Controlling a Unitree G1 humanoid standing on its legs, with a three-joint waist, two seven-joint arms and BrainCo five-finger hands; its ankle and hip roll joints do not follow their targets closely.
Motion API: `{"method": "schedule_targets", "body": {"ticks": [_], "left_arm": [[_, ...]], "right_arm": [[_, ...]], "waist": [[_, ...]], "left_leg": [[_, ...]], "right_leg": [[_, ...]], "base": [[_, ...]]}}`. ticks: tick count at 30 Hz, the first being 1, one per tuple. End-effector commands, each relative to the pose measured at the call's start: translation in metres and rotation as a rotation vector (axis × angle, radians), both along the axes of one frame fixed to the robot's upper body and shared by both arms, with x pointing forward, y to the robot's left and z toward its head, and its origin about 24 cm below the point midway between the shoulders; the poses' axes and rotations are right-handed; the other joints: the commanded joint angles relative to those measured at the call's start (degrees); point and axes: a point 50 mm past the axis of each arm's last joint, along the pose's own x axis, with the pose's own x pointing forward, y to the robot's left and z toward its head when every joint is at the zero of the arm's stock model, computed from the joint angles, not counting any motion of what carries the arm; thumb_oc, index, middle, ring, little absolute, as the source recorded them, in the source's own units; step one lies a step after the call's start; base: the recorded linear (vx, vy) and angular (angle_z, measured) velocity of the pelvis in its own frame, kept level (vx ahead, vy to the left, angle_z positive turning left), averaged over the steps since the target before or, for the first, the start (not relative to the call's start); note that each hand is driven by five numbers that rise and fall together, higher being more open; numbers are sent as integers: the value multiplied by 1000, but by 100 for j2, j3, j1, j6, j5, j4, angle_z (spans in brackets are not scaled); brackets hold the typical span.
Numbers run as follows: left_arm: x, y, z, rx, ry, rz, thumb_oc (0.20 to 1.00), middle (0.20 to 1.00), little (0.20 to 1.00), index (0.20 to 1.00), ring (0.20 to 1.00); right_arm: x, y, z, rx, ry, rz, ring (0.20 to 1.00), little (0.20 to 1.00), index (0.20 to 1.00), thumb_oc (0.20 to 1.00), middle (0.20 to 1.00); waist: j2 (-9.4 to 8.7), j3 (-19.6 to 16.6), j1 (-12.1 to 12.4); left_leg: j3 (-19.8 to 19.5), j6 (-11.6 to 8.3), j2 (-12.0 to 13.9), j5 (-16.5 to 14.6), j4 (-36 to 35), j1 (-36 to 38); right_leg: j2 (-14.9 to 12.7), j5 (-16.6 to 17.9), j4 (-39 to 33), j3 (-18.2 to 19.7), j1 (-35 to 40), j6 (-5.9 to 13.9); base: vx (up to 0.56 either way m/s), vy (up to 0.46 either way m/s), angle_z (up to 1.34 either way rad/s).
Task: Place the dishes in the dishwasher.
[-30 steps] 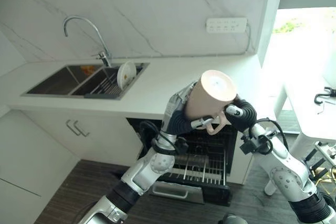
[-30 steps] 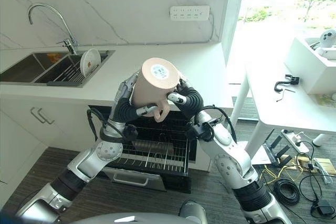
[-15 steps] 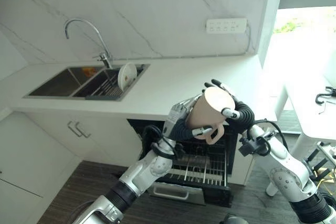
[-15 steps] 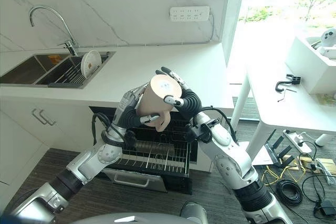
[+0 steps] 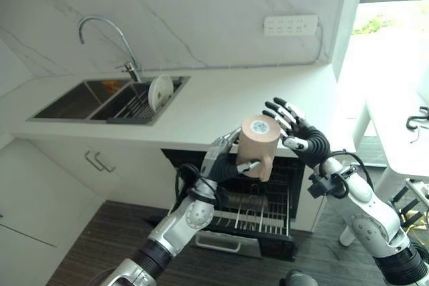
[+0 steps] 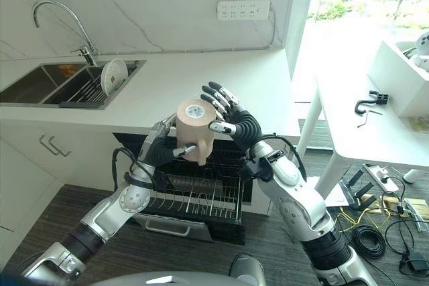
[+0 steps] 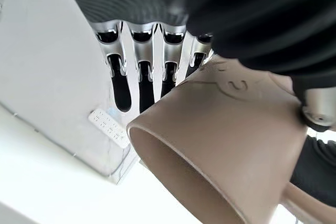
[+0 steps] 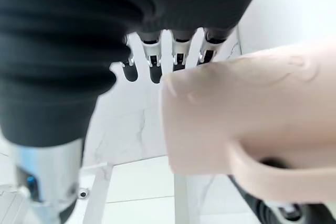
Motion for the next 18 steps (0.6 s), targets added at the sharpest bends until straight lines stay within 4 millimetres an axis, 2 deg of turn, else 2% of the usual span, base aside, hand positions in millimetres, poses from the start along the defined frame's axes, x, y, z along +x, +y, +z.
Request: {"method": "schedule_targets", "body": {"ticks": [1,18], "left_arm": [[9,8,43,-128,-150,-9,200,200,200,200,200],[7,6,57,-157,-189,-28,200,200,200,200,200]], "right_arm": [[-3,12,46,76,-230,29,1000,1000,1000,1000,1000],[-2,8,48,6,-270,-21,1000,1000,1000,1000,1000]], "waist": [[-417,104,-100],[-436,94,-107]], "left_leg": [[107,145,-204,-1248,916,61],[99,184,-250,-1283,916,76]], "right_leg": [[135,671,-1534,212,1004,622],[122,683,-1534,231,1008,638]], "base": [[0,0,0],[4,1,0]]}}
